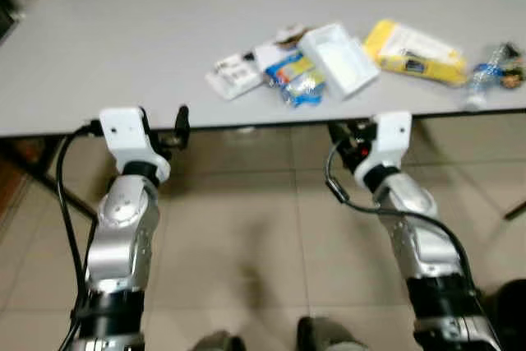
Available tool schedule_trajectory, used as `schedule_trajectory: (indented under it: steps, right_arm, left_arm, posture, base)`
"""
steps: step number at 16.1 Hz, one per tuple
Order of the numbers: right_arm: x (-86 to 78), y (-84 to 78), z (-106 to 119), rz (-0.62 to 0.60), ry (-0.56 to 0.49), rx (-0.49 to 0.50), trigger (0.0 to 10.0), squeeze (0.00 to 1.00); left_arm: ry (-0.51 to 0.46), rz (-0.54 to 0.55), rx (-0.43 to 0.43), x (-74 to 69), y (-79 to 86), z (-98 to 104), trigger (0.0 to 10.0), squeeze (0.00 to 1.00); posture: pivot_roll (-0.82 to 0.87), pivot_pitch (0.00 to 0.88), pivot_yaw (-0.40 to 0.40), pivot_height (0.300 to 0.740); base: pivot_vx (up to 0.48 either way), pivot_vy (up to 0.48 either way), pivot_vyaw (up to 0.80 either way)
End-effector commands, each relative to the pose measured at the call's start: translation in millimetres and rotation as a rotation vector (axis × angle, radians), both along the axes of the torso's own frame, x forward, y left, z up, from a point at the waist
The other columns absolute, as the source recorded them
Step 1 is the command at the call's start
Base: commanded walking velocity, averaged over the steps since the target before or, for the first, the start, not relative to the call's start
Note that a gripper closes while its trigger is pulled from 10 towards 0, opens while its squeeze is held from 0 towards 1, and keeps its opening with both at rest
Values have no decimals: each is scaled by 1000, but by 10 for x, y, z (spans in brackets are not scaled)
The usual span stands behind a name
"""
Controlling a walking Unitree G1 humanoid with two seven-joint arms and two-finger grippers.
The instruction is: Picking trash to rubbish bin
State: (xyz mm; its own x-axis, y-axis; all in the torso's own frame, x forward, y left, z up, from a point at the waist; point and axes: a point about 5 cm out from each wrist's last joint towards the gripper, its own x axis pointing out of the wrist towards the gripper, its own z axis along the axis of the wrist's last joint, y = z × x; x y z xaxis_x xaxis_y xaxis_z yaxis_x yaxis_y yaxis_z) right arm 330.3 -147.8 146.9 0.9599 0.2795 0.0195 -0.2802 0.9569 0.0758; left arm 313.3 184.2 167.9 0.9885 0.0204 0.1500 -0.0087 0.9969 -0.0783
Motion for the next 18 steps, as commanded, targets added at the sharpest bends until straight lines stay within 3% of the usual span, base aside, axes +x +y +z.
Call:
schedule_trajectory:
  steps: [1,10,15,18]
  right_arm:
    - [-9,-24,37,-7,-17,-4,10000,0]
    - [19,-47,79,-7,-34,-17,10000,0]
    - [35,-31,141,-21,-72,-8,10000,0]
    - [-1,26,114,-10,-70,7,10000,0]
  left_arm:
    - [-4,4,0,-16,22,10,10000,0]
    - [3,6,-16,-20,6,-12,10000,0]
    - [-30,-11,-2,-8,35,81,10000,0]
    - [-39,-28,15,-14,28,107,10000,0]
  posture:
    - [-145,158,75,740]
    - [-147,167,70,740]
    - [-128,188,83,740]
    - [-127,206,87,740]
  base:
    - [0,364,0]
    - [0,41,0]
    - [0,0,0]
    - [361,296,0]
